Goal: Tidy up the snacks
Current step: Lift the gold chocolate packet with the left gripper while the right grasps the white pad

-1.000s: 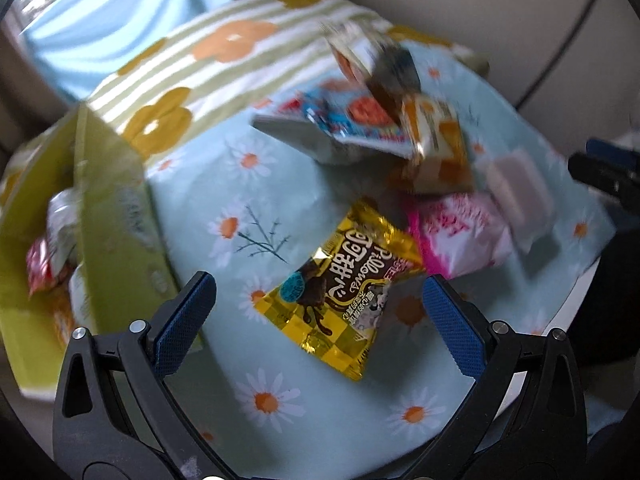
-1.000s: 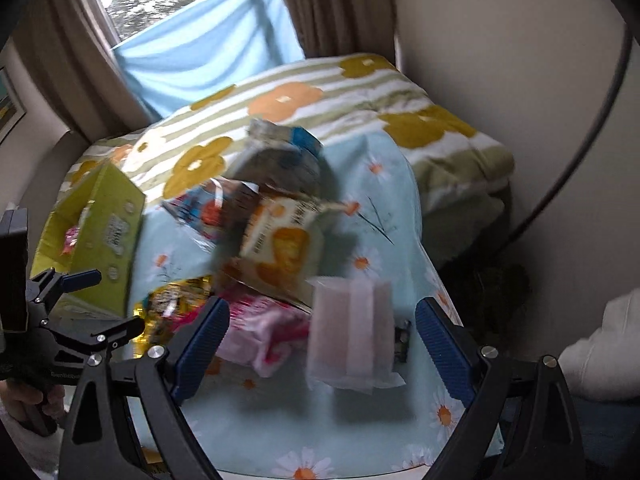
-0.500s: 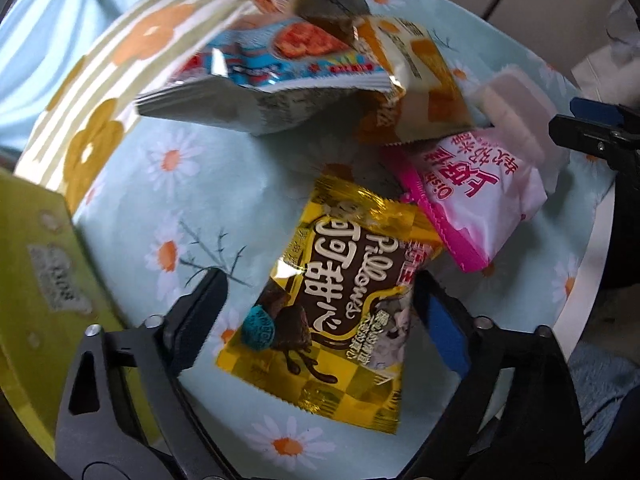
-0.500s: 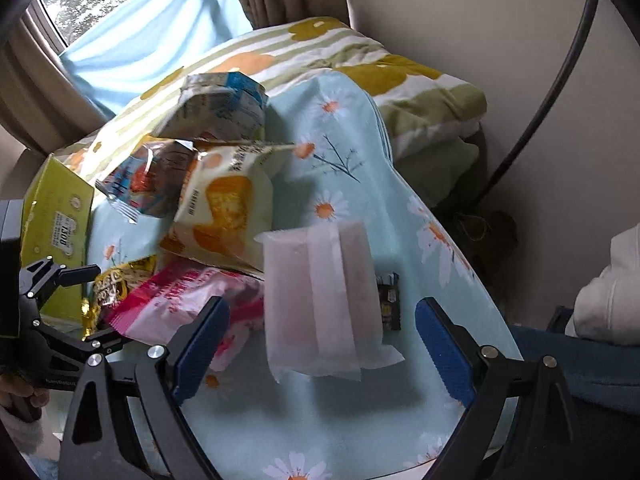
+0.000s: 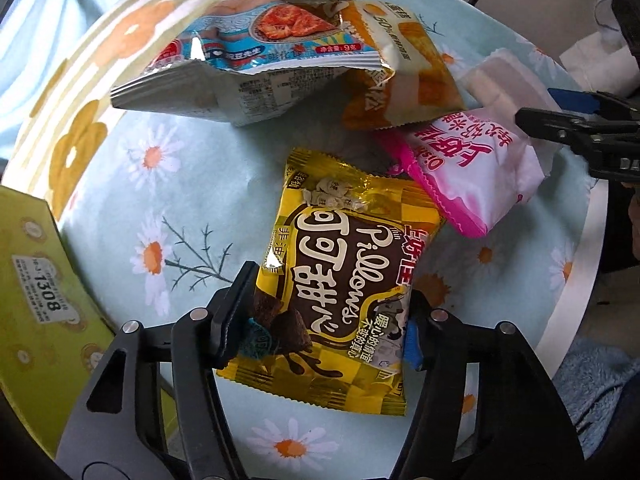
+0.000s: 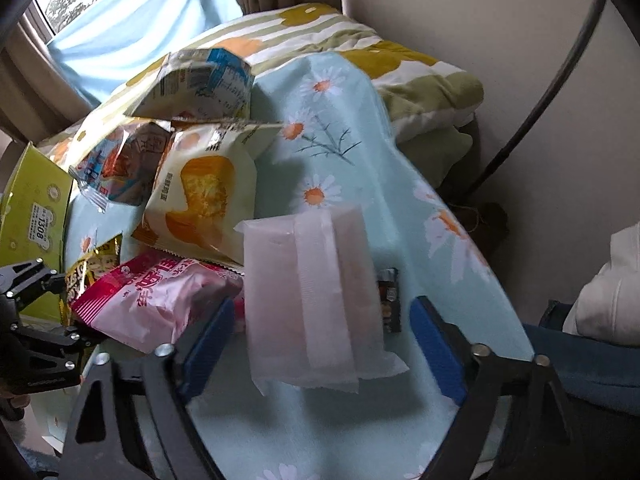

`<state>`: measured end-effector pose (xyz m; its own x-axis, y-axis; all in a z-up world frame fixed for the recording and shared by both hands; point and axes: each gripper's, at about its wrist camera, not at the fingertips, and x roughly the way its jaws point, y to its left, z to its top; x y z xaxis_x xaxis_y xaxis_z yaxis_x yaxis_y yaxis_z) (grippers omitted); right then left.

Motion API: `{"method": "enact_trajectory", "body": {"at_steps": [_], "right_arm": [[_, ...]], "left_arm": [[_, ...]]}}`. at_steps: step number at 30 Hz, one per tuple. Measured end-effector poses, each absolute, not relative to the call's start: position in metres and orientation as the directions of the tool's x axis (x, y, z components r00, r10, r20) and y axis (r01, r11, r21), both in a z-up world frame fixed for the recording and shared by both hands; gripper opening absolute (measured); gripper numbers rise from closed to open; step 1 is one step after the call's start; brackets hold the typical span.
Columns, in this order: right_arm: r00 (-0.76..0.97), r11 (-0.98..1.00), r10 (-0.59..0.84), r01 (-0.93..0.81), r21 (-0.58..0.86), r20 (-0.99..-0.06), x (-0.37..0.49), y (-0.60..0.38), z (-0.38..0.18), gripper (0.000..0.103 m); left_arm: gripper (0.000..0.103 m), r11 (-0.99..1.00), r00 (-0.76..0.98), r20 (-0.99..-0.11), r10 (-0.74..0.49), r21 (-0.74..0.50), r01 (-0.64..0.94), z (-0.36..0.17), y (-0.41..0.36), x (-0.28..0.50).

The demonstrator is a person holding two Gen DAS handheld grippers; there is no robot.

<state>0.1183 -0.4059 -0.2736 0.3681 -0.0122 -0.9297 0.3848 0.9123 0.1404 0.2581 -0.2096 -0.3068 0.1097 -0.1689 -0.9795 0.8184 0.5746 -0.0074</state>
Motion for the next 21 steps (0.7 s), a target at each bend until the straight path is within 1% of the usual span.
{"method": "enact_trajectory", "body": {"at_steps": [2,7,9,12,17,21], "right_arm": [[0.357,0.917,-0.008,0.375,0.135,-0.934,0.122,-0.403,-0.277,0.075],[0.345,0.927,-0.022,0.360,0.111,-0.938,0.128,-0.397,-0.282,0.071],[0.340,0.931,-0.039,0.355,0.089,-0.940,0.129,-0.396,-0.283,0.066],[0.338,0.939,-0.058,0.337,0.063,-0.940,0.128,-0.394,-0.282,0.060],[0.349,0.943,-0.049,0.326,0.072,-0.936,0.124,-0.395,-0.279,0.059],[0.370,0.940,-0.036,0.328,0.094,-0.928,0.118,-0.397,-0.273,0.058]], "left_arm": [[0.057,0.582,0.112,-0.979,-0.172,-0.009,0.813,-0.303,-0.208,0.261],[0.057,0.613,0.129,-0.977,-0.170,-0.003,0.790,-0.298,-0.196,0.265],[0.057,0.627,0.136,-0.976,-0.169,-0.001,0.779,-0.295,-0.194,0.266],[0.057,0.655,0.146,-0.976,-0.164,0.003,0.756,-0.293,-0.188,0.268],[0.057,0.701,0.163,-0.974,-0.158,0.005,0.713,-0.289,-0.181,0.266],[0.057,0.739,0.197,-0.966,-0.169,0.009,0.674,-0.275,-0.172,0.262]]}}
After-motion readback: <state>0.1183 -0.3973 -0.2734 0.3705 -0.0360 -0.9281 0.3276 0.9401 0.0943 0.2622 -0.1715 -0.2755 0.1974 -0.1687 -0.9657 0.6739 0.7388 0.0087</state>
